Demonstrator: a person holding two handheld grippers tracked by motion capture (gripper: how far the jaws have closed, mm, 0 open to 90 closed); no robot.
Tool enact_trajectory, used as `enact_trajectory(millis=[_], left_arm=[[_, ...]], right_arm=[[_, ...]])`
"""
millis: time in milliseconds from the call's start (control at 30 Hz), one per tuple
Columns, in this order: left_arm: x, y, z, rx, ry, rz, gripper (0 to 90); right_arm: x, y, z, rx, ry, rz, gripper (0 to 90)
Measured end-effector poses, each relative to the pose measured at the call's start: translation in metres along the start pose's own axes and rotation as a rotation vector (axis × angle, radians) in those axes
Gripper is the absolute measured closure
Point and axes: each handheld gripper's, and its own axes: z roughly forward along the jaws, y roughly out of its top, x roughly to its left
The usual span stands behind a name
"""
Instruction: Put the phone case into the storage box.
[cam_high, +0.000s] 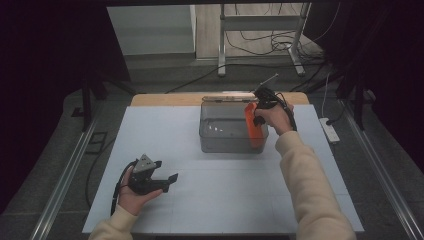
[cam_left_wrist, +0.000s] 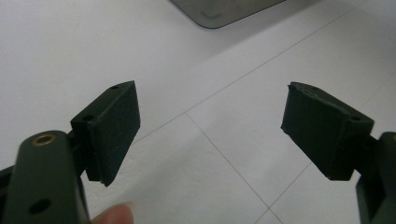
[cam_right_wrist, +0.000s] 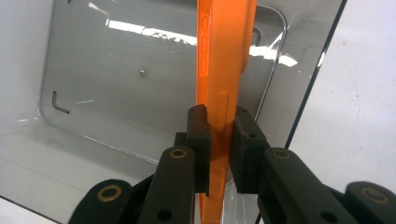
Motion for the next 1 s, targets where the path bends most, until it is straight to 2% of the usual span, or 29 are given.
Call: enact_trajectory(millis=[400,667,1000], left_arm=[[0.0,0.0,0.0,0.0,0.0,0.002,19.3],[0.0,0.0,0.0,-0.003,-0.001,0.003,19.3],[0.0,0.001,-0.001,-0.003,0.0,0.003,19.3]], right_arm=[[0.003,0.004,0.0,0.041,-0.015,0.012,79.5],[0.006,0.009,-0.004,0.069,-0.03,0.003,79.5],[0.007,0.011,0.001,0.095,-0.034,0.011,79.4]])
